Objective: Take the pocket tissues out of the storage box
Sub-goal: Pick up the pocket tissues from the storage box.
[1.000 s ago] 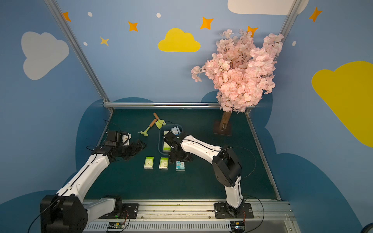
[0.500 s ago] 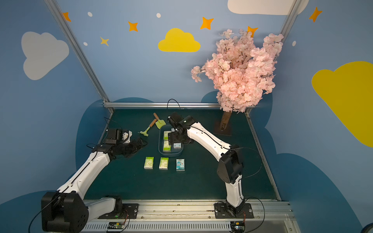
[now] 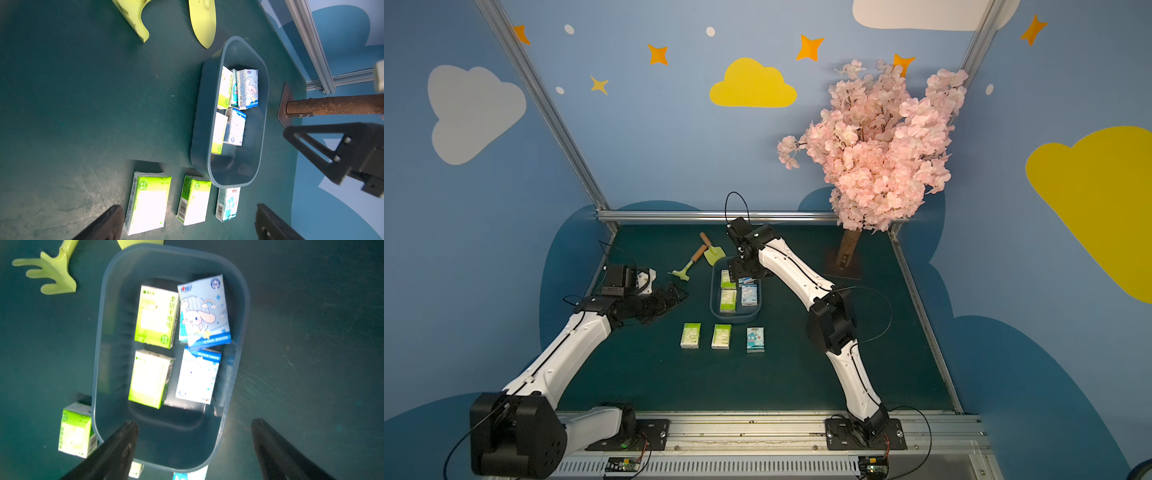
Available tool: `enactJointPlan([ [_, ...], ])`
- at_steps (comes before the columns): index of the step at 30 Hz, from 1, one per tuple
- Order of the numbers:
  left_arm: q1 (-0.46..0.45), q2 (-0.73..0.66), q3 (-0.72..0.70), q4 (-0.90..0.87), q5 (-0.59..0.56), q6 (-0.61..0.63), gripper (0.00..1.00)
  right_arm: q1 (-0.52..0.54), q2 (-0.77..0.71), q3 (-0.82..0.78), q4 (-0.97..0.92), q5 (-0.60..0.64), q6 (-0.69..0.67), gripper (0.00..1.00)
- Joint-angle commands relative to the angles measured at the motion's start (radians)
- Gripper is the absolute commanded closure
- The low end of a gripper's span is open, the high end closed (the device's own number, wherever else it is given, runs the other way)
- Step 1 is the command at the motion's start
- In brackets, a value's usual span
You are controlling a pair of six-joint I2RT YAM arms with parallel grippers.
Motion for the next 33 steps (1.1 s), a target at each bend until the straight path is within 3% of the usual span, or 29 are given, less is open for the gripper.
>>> enactJointPlan([
  [1, 0.005, 0.013, 0.004, 0.016, -0.014, 0.004, 0.00, -0.004, 0.045, 0.064, -0.015, 0.061, -0.061, 0.11],
  [10, 0.005, 0.039, 0.010, 0.025, -0.027, -0.005, 0.00, -0.022, 0.121, 0.088, 0.141, 0.070, -0.140, 0.17],
  [22, 0.005, 0.079, 0.028, 0.028, -0.041, -0.020, 0.00, -0.046, 0.248, 0.196, 0.175, 0.061, -0.206, 0.25],
  [33, 0.004, 0.090, 0.038, 0.024, -0.056, -0.031, 0.00, -0.056, 0.301, 0.212, 0.188, 0.049, -0.238, 0.25],
])
